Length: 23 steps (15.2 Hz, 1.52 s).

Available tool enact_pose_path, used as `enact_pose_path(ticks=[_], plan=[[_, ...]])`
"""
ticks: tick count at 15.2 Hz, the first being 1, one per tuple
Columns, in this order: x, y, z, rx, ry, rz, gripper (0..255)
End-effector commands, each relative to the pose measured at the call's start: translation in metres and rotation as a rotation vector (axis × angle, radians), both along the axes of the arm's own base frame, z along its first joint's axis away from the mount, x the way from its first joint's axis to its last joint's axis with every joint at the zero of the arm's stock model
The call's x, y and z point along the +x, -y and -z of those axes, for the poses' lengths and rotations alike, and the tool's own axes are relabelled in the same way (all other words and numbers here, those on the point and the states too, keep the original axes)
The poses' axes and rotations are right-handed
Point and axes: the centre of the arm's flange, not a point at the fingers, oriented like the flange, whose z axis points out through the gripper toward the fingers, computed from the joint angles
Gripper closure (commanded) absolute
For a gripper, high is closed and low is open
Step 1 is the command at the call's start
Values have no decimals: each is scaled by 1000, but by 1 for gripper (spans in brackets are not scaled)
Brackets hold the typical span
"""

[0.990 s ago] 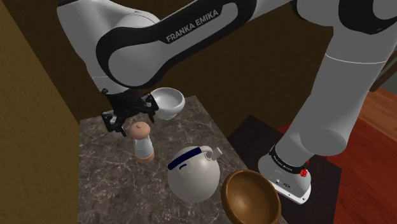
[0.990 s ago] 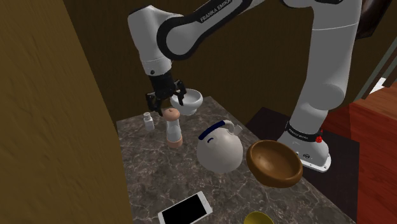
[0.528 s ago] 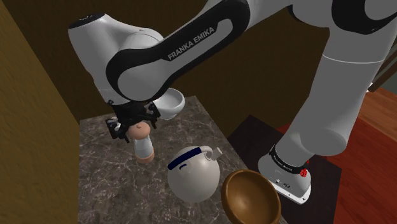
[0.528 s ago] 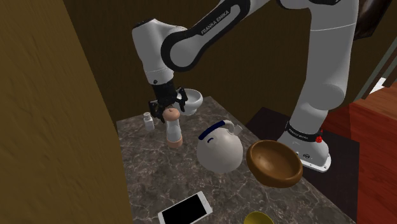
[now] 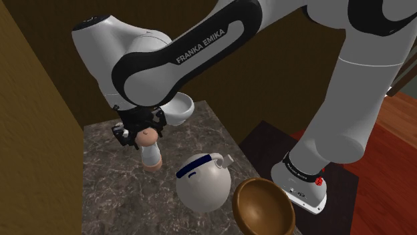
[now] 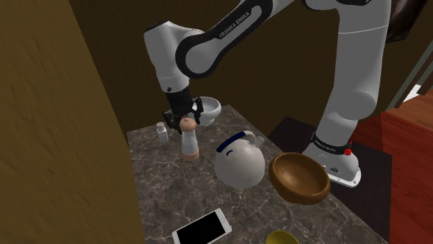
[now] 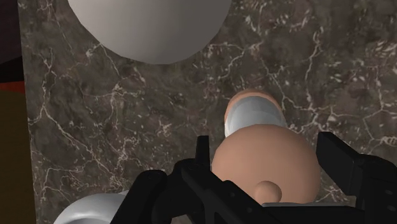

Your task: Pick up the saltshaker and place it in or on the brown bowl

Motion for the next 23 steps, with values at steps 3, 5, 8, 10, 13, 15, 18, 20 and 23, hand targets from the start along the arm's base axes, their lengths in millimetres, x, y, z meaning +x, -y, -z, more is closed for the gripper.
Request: enact_pose_path(ticks=[3, 5, 8, 10, 13, 15, 18, 20, 23], plan=[[0, 0, 0, 0, -1, 0, 255], [0, 0, 0, 0, -1, 0, 255], [0, 0, 0, 0, -1, 0, 255], [0, 0, -10, 0, -1, 0, 255], [0, 0, -26, 0, -1, 0, 255], [0, 0, -37, 0, -1, 0, 255], [0, 0, -52, 0, -1, 0, 255], [0, 0, -63, 0, -1, 0, 255], [0, 0, -79, 0, -1, 0, 255]])
